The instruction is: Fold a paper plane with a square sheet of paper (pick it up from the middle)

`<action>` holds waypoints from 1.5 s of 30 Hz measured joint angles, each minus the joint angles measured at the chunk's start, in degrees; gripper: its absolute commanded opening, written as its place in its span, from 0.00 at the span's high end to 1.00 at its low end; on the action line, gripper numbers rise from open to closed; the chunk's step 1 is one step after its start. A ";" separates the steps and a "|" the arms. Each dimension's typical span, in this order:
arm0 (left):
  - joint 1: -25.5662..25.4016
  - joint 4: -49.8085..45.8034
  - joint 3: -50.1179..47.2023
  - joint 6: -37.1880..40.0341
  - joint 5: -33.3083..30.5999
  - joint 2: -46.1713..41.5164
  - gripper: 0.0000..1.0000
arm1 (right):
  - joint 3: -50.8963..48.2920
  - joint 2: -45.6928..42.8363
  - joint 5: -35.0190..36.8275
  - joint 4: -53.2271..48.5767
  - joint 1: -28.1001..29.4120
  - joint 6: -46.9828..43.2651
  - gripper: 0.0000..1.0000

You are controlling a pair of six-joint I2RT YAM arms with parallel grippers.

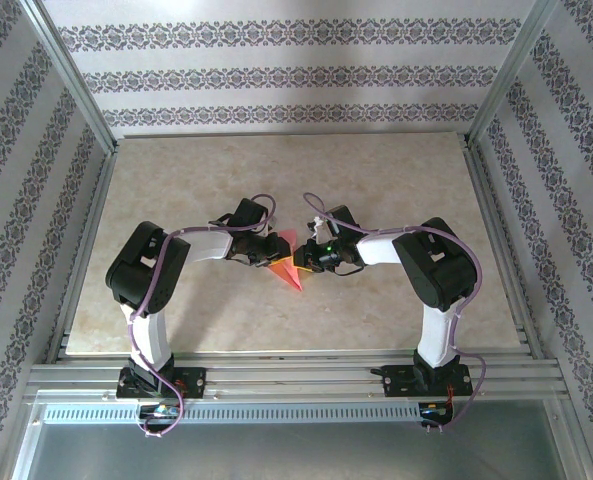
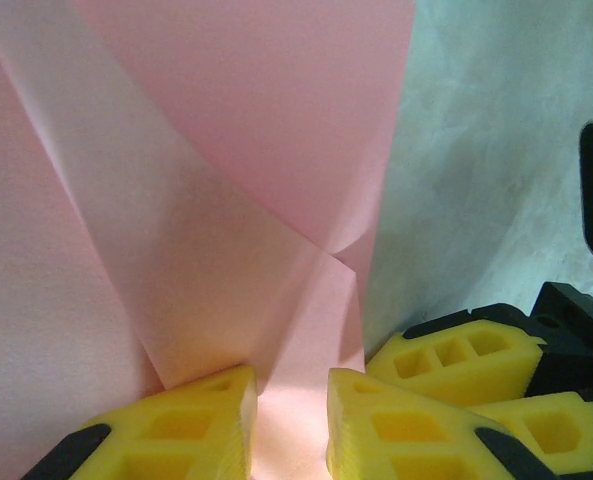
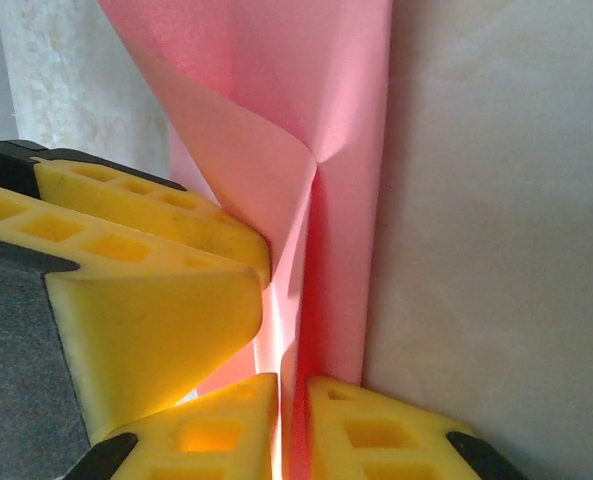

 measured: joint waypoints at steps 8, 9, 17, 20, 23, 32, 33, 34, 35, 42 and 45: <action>0.11 0.50 -0.04 0.42 0.68 -0.13 0.67 | 0.09 0.09 0.13 -0.33 -0.02 -0.11 0.86; 0.11 0.66 -0.31 0.42 0.66 -0.57 0.66 | 0.09 0.09 0.28 -0.39 -0.02 -0.28 0.87; 0.50 1.38 -6.23 0.42 -1.75 -9.68 0.71 | 0.11 -0.09 0.35 -0.83 0.09 -3.50 0.89; 1.40 1.73 -8.55 0.17 -2.56 -9.84 0.74 | 0.11 -0.28 0.48 -1.07 0.31 -5.42 0.88; 1.95 1.66 -9.68 -0.24 -3.19 -8.57 0.76 | 0.11 -0.46 0.50 -1.33 0.44 -7.04 0.88; 1.99 1.92 -9.73 -1.22 -3.43 -7.26 0.75 | 0.11 -1.77 0.68 -1.88 0.85 -9.01 0.82; 1.99 1.92 -9.73 -1.36 -3.45 -7.28 0.74 | 0.11 -1.99 0.70 -1.90 0.85 -9.01 0.82; 1.99 1.95 -9.73 -1.40 -3.43 -7.26 0.73 | 0.11 -2.16 0.70 -1.90 0.85 -8.98 0.83; 1.99 1.97 -9.73 -1.42 -3.43 -7.28 0.72 | 0.11 -2.25 0.70 -1.90 0.85 -8.98 0.83; 1.97 2.23 -9.70 -1.66 -3.15 -7.28 0.69 | -1.01 -2.34 0.98 -1.86 0.85 -8.31 0.86; 1.97 2.21 -9.62 -1.81 -3.15 -7.28 0.69 | -1.88 -2.34 1.42 -1.40 0.83 -7.43 0.88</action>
